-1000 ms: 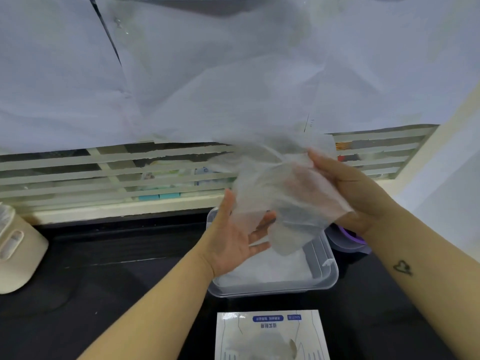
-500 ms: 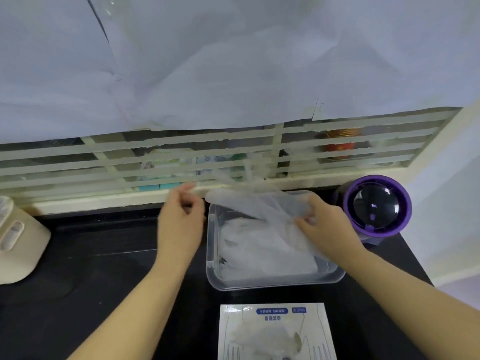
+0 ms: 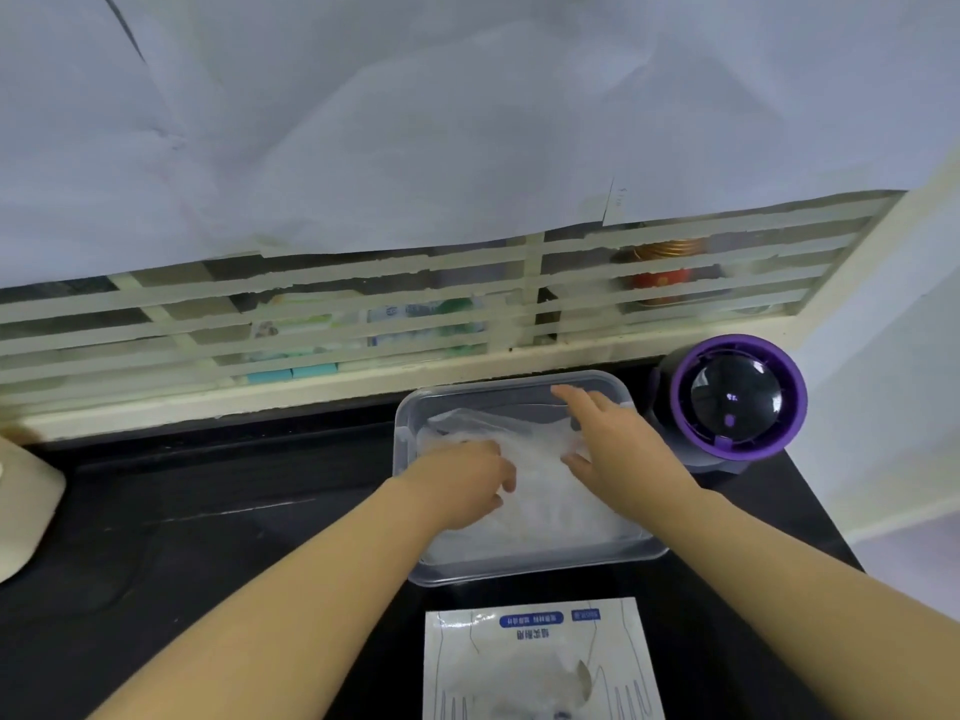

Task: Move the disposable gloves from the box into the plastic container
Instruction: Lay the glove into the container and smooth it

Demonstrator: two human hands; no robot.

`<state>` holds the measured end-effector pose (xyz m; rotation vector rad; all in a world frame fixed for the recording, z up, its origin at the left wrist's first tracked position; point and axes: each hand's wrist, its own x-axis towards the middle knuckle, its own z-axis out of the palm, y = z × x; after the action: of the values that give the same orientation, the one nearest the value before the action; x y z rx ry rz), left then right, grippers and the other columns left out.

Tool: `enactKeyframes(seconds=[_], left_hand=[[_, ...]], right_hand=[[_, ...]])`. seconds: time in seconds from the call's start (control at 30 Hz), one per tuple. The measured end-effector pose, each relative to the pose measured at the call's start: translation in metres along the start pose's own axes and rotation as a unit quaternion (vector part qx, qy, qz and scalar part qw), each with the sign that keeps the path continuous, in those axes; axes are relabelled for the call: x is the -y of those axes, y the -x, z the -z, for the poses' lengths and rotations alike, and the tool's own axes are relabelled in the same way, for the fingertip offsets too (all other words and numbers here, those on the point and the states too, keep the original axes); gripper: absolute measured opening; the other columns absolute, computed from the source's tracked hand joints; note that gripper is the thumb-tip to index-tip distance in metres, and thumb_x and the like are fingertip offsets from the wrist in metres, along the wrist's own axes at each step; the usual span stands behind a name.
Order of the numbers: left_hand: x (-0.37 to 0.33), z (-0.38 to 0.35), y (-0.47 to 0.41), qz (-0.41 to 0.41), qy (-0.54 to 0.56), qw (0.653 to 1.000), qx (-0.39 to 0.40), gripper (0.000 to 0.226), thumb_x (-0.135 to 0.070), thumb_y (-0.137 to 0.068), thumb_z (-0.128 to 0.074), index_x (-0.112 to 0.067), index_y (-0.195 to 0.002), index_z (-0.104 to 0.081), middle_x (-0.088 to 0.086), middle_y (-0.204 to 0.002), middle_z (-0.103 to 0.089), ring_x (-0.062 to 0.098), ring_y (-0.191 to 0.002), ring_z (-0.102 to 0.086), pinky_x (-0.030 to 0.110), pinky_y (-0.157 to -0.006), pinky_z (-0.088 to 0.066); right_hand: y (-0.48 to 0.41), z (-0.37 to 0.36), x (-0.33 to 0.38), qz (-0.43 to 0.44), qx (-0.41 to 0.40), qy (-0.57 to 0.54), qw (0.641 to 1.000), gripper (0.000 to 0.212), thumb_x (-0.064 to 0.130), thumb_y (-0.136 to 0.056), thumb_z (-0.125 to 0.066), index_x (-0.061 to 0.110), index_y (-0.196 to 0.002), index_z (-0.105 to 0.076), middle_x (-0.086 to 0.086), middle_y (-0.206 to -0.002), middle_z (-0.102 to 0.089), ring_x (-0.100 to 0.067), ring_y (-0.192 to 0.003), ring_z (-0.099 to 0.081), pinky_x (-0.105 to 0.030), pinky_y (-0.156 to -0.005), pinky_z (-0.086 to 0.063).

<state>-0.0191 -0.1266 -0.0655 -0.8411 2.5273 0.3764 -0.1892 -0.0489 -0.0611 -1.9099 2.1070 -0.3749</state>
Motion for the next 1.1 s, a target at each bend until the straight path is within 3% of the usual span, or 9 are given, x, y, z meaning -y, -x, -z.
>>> enactKeyframes(seconds=[0.1,0.13,0.2,0.3,0.57,0.77,0.9,1.03,1.1], left_hand=[[-0.002,-0.006,-0.007,0.012,0.009,1.000,0.024,0.038,-0.028,-0.102,-0.045,-0.026,-0.140,-0.046,0.001,-0.143,-0.042,0.022,-0.124,-0.047,0.034,-0.095,-0.038],[-0.003,-0.008,-0.009,0.014,0.014,0.999,0.030,0.038,-0.028,-0.102,-0.044,-0.026,-0.140,-0.045,0.001,-0.143,-0.041,0.022,-0.125,-0.046,0.034,-0.095,-0.037],[-0.003,-0.013,-0.013,0.019,0.023,0.999,0.039,0.039,-0.028,-0.102,-0.044,-0.025,-0.141,-0.043,0.001,-0.144,-0.041,0.023,-0.124,-0.047,0.034,-0.097,-0.040],[-0.004,-0.019,-0.015,0.035,0.049,0.997,0.046,0.045,-0.028,-0.100,-0.048,-0.023,-0.144,-0.039,0.003,-0.144,-0.040,0.025,-0.121,-0.050,0.037,-0.096,-0.044],[-0.006,-0.031,-0.024,0.079,0.134,0.986,0.062,0.088,-0.037,-0.094,-0.059,-0.021,-0.155,0.001,0.006,-0.156,-0.022,0.028,-0.128,-0.047,0.037,-0.099,-0.045],[-0.006,-0.034,-0.029,0.158,0.207,0.959,0.110,0.112,-0.044,-0.088,-0.066,-0.014,-0.151,0.022,0.008,-0.161,-0.005,0.028,-0.136,-0.038,0.036,-0.104,-0.039],[-0.002,-0.031,-0.031,0.186,0.240,0.944,0.130,0.113,-0.047,-0.087,-0.066,-0.010,-0.153,0.017,0.010,-0.161,-0.009,0.029,-0.138,-0.034,0.035,-0.106,-0.036],[0.001,-0.016,-0.023,0.168,0.190,0.961,0.113,0.077,-0.044,-0.094,-0.057,-0.005,-0.151,-0.022,0.010,-0.149,-0.040,0.027,-0.133,-0.041,0.031,-0.105,-0.035],[-0.001,-0.006,-0.006,0.132,0.207,0.966,0.076,0.062,-0.038,-0.098,-0.054,-0.010,-0.149,-0.031,0.005,-0.146,-0.045,0.023,-0.131,-0.043,0.029,-0.104,-0.035]], right_hand=[[0.005,0.005,0.007,0.096,-0.148,0.008,0.984,0.049,0.004,-0.076,-0.074,0.008,-0.123,-0.060,-0.008,-0.115,-0.061,-0.026,-0.107,-0.055,-0.039,-0.091,-0.051],[0.006,0.005,0.010,0.124,-0.139,0.022,0.982,0.040,0.004,-0.077,-0.072,0.009,-0.116,-0.064,-0.006,-0.110,-0.062,-0.025,-0.103,-0.056,-0.036,-0.087,-0.052],[0.006,0.001,0.019,0.106,-0.002,0.021,0.994,0.033,0.012,-0.090,-0.062,0.016,-0.122,-0.060,-0.001,-0.120,-0.059,-0.021,-0.108,-0.055,-0.031,-0.088,-0.049],[-0.005,-0.018,0.014,0.009,0.197,0.044,0.979,0.047,0.019,-0.095,-0.057,0.020,-0.140,-0.044,-0.002,-0.141,-0.045,-0.022,-0.118,-0.052,-0.030,-0.096,-0.045],[-0.018,-0.047,0.003,-0.048,0.303,0.099,0.947,0.095,0.050,-0.082,-0.067,0.012,-0.150,-0.013,-0.013,-0.152,-0.014,-0.034,-0.135,-0.030,-0.041,-0.106,-0.038],[-0.023,-0.059,0.005,-0.059,0.344,0.187,0.918,0.107,0.049,-0.082,-0.067,0.004,-0.151,0.001,-0.019,-0.151,-0.010,-0.037,-0.135,-0.022,-0.041,-0.109,-0.035],[-0.024,-0.059,0.007,-0.060,0.339,0.230,0.910,0.113,0.049,-0.079,-0.071,0.003,-0.151,0.003,-0.020,-0.151,-0.013,-0.037,-0.138,-0.021,-0.042,-0.106,-0.037],[-0.020,-0.035,0.012,-0.028,0.312,0.205,0.927,0.110,0.048,-0.079,-0.071,0.008,-0.153,0.001,-0.016,-0.151,-0.025,-0.034,-0.136,-0.029,-0.043,-0.104,-0.038],[-0.011,-0.014,0.019,0.006,0.243,0.173,0.954,0.092,0.046,-0.084,-0.067,0.014,-0.152,-0.014,-0.010,-0.147,-0.036,-0.030,-0.132,-0.037,-0.042,-0.102,-0.041]])
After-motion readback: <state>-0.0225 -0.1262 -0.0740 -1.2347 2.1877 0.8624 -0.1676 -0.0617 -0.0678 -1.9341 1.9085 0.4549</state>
